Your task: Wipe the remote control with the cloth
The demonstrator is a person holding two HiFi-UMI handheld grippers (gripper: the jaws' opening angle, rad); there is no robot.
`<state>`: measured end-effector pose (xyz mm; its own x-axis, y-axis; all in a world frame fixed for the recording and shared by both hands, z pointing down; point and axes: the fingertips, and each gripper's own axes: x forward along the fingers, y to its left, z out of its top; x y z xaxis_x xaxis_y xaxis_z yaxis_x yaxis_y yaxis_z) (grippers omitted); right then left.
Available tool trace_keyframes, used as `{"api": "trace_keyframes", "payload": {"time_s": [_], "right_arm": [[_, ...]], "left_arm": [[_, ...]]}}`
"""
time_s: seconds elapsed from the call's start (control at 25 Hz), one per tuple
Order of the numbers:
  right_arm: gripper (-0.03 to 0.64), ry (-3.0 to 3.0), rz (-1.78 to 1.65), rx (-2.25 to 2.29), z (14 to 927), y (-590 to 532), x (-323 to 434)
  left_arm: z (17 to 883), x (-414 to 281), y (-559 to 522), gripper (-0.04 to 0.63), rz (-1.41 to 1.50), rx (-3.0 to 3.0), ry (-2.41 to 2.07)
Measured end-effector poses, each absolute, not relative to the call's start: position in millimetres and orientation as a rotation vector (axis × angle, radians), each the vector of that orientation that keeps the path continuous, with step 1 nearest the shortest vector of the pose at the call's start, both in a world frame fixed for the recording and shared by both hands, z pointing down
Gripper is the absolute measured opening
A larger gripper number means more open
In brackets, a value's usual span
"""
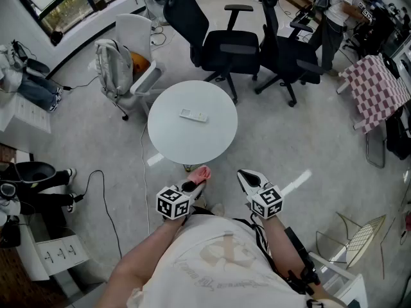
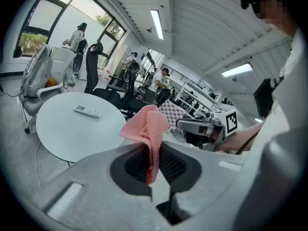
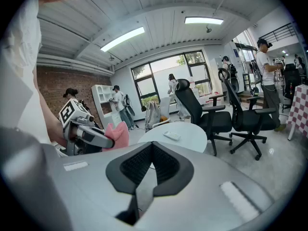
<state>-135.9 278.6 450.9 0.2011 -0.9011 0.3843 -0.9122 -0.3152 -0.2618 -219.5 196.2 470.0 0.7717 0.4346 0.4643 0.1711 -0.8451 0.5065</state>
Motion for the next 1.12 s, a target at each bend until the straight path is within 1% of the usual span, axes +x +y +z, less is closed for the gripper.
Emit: {"api": "trace_keyframes", "payload": {"time_s": [0.48, 1.12], "right_arm": [[0.008, -1.807, 0.745, 2.459, 451, 297, -148], [0.008, -1.802, 0.8, 2.453, 465, 278, -142]], "left_arm": [[466, -223, 217, 0.025, 0.829, 2.544, 0.494], [469, -227, 187, 0.025, 0.812, 2.549, 0.413]]}}
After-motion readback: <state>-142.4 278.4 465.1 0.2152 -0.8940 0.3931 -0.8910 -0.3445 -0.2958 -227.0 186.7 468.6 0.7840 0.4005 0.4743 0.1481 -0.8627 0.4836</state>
